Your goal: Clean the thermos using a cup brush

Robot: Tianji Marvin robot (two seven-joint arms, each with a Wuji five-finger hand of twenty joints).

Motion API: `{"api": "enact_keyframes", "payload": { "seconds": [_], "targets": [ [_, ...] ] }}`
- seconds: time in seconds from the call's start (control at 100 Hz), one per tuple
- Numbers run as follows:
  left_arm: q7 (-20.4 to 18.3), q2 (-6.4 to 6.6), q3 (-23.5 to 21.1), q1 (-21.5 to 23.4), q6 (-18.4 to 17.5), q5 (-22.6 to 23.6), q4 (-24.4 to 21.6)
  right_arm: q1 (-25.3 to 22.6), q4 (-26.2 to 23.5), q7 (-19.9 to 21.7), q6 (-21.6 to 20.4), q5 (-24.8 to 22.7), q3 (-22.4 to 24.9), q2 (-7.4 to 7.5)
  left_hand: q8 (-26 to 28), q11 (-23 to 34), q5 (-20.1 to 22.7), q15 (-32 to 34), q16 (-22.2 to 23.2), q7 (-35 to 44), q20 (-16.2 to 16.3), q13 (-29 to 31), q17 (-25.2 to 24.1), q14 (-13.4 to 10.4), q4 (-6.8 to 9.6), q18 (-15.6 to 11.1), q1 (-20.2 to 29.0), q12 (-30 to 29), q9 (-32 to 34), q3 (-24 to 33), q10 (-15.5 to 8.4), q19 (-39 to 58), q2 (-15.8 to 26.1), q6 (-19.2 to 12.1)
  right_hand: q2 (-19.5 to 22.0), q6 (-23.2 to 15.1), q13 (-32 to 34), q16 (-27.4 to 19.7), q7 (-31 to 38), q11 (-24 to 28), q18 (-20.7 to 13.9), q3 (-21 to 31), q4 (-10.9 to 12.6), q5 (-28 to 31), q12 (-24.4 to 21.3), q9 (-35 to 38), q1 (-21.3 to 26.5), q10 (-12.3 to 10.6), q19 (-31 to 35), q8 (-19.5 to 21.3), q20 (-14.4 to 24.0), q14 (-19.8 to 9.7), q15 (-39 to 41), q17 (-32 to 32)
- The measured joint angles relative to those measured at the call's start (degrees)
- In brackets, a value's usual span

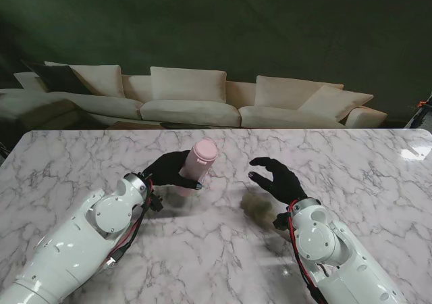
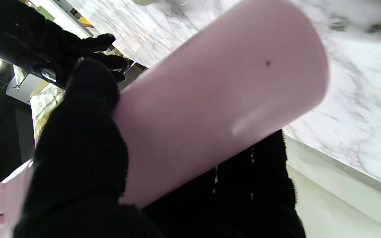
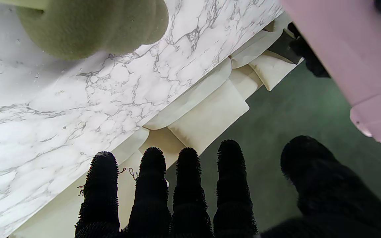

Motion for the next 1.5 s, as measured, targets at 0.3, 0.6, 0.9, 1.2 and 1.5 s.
{"api": "enact_keyframes", "payload": {
  "seconds": [0.3,0.6,0.9,1.2,1.5],
  "targets": [
    [-2.74,2.5,-3.41,3.15,-1.36,5.27,-2.03,-0.01,-0.03,0.12,-0.08,0.12,-0.08,0.03,4.47,-2.35,0.09,2.36,5.59,4.49,-1.36,5.27,5.16,0.38,0.0,0.68,-2.39,17.58,5.92,-0.08,1.07,6.7,-0.24,0.96,0.0,0.0,0.0,0.0,0.0,0.01,0.0,0.0,0.0,0.0,0.0,0.0,0.0,0.0,0.0,0.0,0.0,0.0,0.0,0.0],
    [-3.44,3.76,-1.17,2.28,-3.97,8.69,-2.29,-0.78,-1.43,0.99,-1.9,2.12,0.6,0.05,7.74,-4.32,0.09,2.97,7.48,4.98,-1.37,6.73,6.49,0.38,0.0,0.7,-3.02,22.07,7.85,-0.14,1.11,8.7,-0.24,0.97,-0.19,2.62,2.84,0.3,-0.76,0.24,0.79,-1.82,-0.19,-3.72,0.01,0.0,-2.19,0.75,2.39,0.0,0.49,1.97,1.42,3.85],
    [-3.27,3.94,0.85,1.17,-6.19,12.06,-3.02,-1.08,-6.04,5.31,-1.4,2.61,0.88,0.61,9.55,-4.59,0.1,3.1,7.74,5.46,-1.37,8.04,7.63,0.38,0.0,0.7,-3.05,24.1,8.62,-1.02,0.99,9.53,-0.24,0.98,-5.18,6.53,16.22,1.82,-5.72,1.35,4.5,-2.98,-3.5,-9.18,0.61,0.01,-11.62,3.55,14.16,-7.24,0.52,8.93,5.97,18.48],
    [-3.22,3.97,2.16,-0.14,-6.44,12.99,-3.69,4.22,-8.87,10.75,3.84,-2.22,-2.91,2.47,10.05,-5.81,0.1,3.27,7.75,5.47,-1.36,8.13,7.8,0.37,0.0,0.7,-3.05,24.9,9.16,-1.03,0.86,9.54,-0.26,0.98,-6.73,9.35,31.67,10.95,-5.78,9.47,5.7,-2.73,-3.78,-9.1,3.94,2.31,-14.54,4.31,28.31,-9.23,0.61,10.21,20.47,35.69],
    [-3.59,3.93,4.01,-2.58,-5.55,12.87,-3.44,7.66,-8.75,10.01,8.27,-2.27,-7.41,2.12,10.38,-5.91,0.1,3.27,8.35,5.46,-1.36,8.15,7.88,0.33,0.0,0.7,-3.07,25.56,9.18,-1.04,0.82,9.55,-0.26,0.98,-9.0,10.85,46.79,14.37,-0.87,17.02,4.6,-1.34,-4.16,-1.83,6.81,8.37,-15.14,5.1,40.01,-4.3,-2.0,8.21,33.22,56.68]
  ]
}}
